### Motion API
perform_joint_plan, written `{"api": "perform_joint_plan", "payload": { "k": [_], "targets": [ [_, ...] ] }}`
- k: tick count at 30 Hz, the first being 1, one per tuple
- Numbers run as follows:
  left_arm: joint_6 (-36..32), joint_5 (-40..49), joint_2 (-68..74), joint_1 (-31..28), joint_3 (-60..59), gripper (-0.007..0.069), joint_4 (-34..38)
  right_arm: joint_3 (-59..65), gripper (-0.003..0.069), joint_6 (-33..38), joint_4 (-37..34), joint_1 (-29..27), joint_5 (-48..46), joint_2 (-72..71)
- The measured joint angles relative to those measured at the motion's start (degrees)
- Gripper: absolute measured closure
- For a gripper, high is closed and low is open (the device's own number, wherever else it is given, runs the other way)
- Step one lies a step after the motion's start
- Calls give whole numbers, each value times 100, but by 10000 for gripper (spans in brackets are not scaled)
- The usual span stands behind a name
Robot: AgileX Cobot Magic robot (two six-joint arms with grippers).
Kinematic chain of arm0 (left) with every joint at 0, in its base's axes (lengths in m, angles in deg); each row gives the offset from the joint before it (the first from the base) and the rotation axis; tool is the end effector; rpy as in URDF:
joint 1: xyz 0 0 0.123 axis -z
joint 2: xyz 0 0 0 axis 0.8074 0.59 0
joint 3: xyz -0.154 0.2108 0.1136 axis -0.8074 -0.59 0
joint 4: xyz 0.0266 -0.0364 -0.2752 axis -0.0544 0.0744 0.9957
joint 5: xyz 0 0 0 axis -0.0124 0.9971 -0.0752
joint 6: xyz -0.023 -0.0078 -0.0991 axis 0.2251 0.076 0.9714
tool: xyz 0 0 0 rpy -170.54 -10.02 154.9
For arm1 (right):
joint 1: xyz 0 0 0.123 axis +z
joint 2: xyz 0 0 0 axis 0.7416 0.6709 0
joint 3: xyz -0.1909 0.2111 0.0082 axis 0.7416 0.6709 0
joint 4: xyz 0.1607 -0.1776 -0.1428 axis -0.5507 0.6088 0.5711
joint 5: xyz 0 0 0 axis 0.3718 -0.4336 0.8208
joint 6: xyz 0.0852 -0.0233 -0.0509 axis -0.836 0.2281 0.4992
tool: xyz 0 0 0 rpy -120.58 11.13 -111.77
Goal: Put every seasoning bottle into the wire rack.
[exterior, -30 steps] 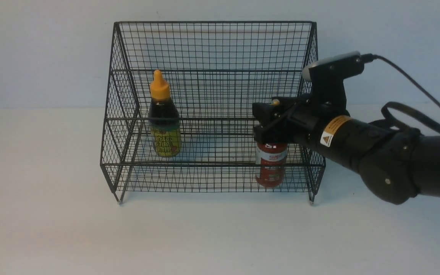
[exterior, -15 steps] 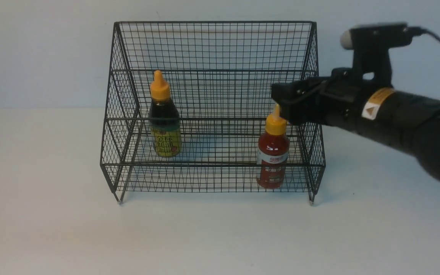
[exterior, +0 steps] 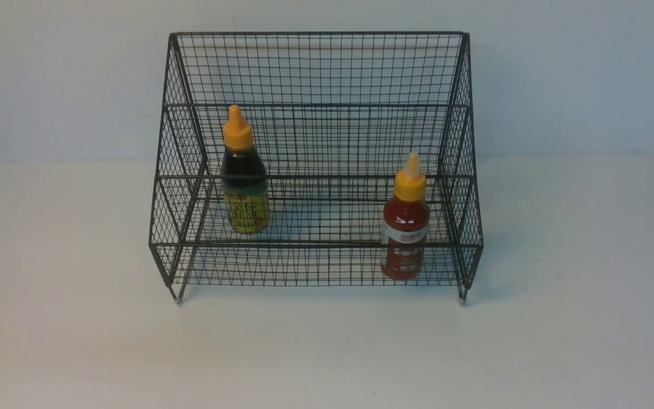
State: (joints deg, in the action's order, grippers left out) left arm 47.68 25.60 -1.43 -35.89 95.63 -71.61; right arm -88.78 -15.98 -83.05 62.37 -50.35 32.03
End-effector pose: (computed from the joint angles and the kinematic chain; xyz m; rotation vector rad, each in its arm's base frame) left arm 0.0936 -0.0095 0.2614 0.0152 2.0531 -0.1062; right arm 0.1130 0.0250 0.4020 -0.1057 1.5801 0.2281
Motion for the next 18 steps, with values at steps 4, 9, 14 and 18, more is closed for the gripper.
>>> {"api": "perform_joint_plan", "payload": {
  "k": [4,9,14,18],
  "targets": [
    [-5,-81,0,0,0,629,0,941,673,-627,403,-245,386,-1213],
    [-16,-292,0,0,0,629,0,1827,673,-1279,973,-325,914,-2057],
    [-21,-292,0,0,0,629,0,2088,673,-1442,1275,-325,1134,-2189],
    [-21,-292,0,0,0,629,0,2110,673,-1477,1336,-325,1133,-2189]
  ]
}}
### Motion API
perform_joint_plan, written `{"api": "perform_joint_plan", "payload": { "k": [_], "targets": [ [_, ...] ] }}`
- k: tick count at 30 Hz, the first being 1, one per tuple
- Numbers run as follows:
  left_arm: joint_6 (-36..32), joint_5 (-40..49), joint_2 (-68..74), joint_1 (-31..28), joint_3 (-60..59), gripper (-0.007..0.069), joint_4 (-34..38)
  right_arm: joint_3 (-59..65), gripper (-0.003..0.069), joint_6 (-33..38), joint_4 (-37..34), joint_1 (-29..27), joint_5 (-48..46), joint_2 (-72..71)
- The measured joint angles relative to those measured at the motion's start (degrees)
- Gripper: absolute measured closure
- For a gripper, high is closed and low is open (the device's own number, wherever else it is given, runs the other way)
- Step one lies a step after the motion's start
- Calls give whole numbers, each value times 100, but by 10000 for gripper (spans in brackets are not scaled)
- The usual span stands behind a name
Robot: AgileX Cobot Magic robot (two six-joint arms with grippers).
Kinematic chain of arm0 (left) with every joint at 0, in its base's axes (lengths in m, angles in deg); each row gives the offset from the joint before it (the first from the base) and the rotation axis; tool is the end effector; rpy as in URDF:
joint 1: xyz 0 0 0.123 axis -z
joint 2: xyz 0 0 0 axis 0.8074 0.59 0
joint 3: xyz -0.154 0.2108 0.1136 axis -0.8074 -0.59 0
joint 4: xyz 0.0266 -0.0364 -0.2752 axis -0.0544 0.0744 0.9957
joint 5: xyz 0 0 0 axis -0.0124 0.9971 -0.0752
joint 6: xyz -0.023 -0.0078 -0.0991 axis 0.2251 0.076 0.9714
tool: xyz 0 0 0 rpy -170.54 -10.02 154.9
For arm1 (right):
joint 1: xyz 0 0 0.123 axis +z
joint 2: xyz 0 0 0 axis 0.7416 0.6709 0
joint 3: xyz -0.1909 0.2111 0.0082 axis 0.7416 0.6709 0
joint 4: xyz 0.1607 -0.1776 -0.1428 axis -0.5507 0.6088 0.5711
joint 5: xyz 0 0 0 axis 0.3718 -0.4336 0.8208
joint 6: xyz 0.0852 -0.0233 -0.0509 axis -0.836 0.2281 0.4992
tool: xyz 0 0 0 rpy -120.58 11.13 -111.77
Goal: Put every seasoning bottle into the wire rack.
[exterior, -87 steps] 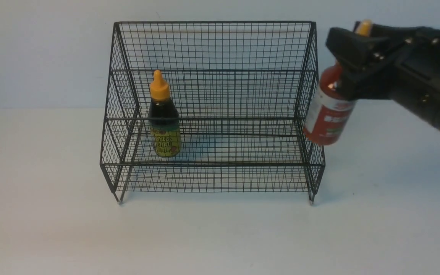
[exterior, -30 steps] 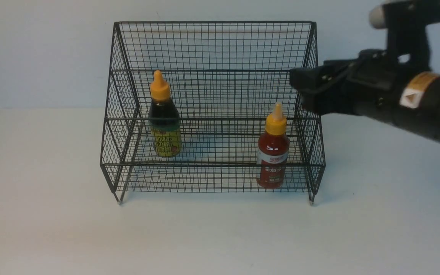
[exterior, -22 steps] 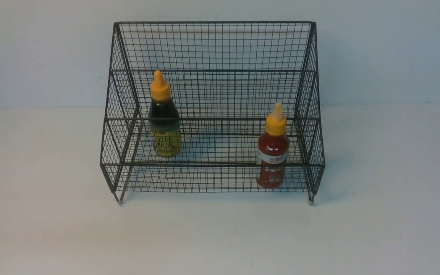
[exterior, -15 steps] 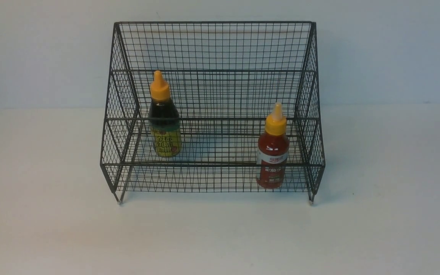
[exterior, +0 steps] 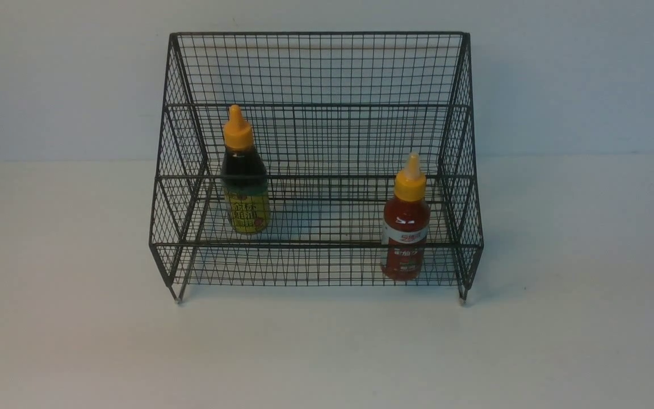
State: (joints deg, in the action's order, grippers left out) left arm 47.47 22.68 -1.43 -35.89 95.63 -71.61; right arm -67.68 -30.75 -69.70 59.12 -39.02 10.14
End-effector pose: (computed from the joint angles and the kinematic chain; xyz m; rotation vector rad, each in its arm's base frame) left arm 0.0956 -0.0114 0.2658 0.0286 2.0051 -0.1237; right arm 0.0697 0.0072 0.3280 -0.0098 1.3621 0.2071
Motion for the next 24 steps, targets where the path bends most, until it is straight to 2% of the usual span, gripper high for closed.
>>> {"api": "perform_joint_plan", "payload": {
  "k": [24],
  "targets": [
    [-60,-16,-53,0,0,629,42,0,673,-11,0,0,-22,-4]
  ]
}}
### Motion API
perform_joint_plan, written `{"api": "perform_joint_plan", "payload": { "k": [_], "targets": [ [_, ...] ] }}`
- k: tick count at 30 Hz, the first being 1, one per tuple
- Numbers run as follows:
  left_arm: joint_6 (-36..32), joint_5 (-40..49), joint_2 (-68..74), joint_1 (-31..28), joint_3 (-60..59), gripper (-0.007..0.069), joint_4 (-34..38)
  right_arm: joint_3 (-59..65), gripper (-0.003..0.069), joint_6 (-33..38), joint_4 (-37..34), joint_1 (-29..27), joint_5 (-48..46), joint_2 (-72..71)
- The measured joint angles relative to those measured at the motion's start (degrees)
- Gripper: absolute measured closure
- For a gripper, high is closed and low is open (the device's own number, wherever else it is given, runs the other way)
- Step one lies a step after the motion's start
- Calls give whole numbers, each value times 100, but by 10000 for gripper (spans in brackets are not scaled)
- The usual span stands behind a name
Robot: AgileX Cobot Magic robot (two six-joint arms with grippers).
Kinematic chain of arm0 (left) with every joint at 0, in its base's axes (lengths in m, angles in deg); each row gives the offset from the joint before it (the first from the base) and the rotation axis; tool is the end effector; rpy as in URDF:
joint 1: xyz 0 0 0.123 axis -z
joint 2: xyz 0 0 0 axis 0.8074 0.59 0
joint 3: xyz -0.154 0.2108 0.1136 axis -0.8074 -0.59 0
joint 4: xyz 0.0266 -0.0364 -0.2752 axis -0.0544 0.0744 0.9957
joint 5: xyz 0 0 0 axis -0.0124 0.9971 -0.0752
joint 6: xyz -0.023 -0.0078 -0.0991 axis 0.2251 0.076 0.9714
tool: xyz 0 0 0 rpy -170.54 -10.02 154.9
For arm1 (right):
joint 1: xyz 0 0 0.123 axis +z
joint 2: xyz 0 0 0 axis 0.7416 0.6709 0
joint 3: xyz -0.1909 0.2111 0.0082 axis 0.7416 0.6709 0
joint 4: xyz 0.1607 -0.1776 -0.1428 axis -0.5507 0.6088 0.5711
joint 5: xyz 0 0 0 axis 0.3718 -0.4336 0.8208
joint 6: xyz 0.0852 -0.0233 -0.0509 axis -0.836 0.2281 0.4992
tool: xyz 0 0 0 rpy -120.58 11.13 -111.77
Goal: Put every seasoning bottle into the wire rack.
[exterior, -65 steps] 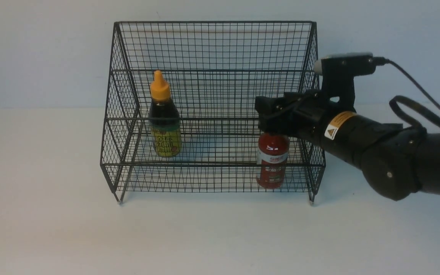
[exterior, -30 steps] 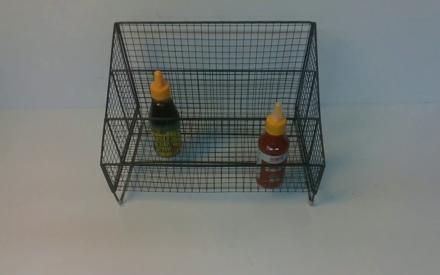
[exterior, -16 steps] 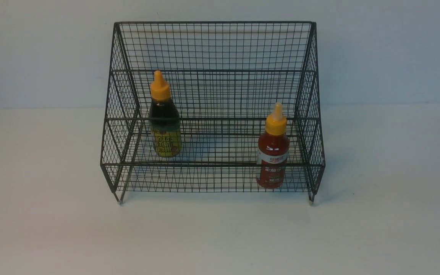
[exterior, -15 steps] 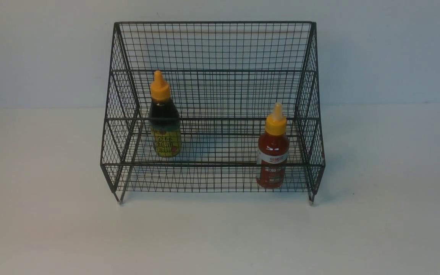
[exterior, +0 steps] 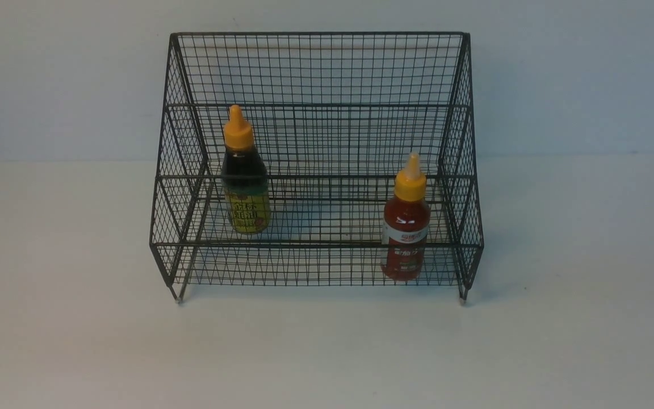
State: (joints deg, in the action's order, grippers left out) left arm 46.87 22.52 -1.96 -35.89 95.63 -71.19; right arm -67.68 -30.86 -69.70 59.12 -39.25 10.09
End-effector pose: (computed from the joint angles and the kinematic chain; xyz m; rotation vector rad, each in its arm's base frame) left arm 0.0944 -0.0115 0.2668 0.0354 1.9948 -0.1285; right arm 0.0696 0.0071 0.3277 -0.0074 1.3650 0.2077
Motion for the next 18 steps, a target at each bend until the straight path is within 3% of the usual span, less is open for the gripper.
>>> {"api": "perform_joint_plan", "payload": {
  "k": [3,6,10,15,18],
  "targets": [
    [-167,-137,-206,-105,-8,629,242,0,673,0,0,0,0,0],
    [-757,-455,-599,-464,-153,629,611,0,673,0,0,0,-6,0],
    [-2013,-1072,-1304,-1299,-962,629,1329,0,673,0,0,0,-10,0],
    [-2754,-1634,-1439,-1769,-1901,629,2016,0,673,0,0,0,-22,0],
    [-2823,-1680,-1439,-1799,-2263,629,2227,0,673,0,0,0,-22,0]
  ]
}}
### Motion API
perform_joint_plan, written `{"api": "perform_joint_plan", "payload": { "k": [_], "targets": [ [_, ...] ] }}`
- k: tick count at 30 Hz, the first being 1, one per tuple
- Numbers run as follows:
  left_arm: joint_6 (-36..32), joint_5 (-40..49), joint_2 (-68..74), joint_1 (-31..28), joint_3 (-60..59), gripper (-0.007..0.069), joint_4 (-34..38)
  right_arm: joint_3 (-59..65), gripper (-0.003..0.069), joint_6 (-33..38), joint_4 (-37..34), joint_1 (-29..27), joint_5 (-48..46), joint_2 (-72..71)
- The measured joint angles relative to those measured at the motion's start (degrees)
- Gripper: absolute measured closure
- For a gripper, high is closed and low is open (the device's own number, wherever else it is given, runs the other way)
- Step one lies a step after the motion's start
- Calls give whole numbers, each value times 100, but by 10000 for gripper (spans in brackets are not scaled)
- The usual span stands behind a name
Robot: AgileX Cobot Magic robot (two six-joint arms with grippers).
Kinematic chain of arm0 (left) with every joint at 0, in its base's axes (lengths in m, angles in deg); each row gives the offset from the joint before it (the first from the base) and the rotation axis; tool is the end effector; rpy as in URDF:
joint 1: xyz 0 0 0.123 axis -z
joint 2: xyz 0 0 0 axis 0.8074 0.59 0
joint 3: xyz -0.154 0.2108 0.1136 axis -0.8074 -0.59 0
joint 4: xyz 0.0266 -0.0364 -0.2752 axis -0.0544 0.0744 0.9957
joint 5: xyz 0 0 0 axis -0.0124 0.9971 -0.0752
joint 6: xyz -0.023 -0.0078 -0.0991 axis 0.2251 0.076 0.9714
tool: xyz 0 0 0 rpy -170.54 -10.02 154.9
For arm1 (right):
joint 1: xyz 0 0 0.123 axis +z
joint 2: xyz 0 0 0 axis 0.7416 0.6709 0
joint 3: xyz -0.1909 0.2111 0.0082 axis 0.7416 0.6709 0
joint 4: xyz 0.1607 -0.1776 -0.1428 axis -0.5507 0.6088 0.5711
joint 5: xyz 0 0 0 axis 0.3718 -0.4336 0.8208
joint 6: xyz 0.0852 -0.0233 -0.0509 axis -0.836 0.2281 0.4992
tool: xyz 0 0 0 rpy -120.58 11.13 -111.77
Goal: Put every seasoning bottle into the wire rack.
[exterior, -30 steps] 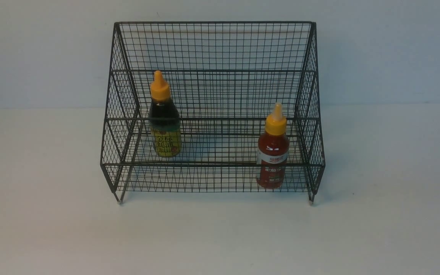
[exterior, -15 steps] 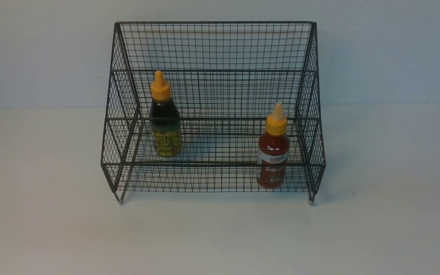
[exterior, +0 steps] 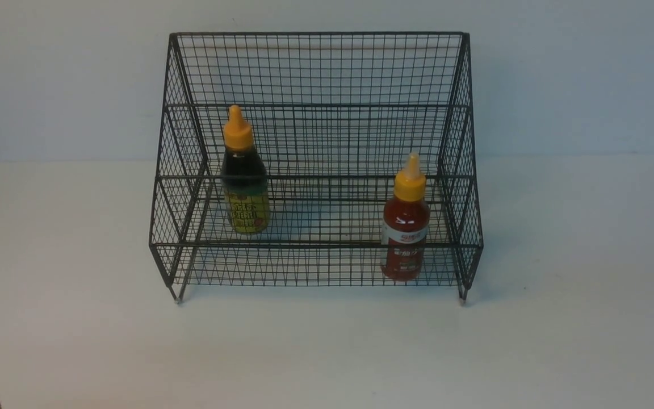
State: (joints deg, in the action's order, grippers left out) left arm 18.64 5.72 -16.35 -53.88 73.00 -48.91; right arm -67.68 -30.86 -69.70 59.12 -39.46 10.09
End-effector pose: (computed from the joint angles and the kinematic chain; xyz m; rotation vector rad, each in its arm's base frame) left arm 0.0907 -0.0038 0.1704 0.0333 1.8690 -0.0285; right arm 0.0697 0.0070 0.3273 -0.0065 1.3685 0.2067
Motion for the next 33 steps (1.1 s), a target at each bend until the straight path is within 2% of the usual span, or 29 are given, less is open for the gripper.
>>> {"api": "perform_joint_plan", "payload": {
  "k": [9,17,33],
  "targets": [
    [-267,14,0,25,-52,629,73,0,673,-6,0,0,-47,0],
    [-442,14,0,594,-52,629,48,0,673,-6,0,0,-58,0],
    [-442,14,0,635,-52,629,48,0,673,-12,0,0,-58,0]
  ]
}}
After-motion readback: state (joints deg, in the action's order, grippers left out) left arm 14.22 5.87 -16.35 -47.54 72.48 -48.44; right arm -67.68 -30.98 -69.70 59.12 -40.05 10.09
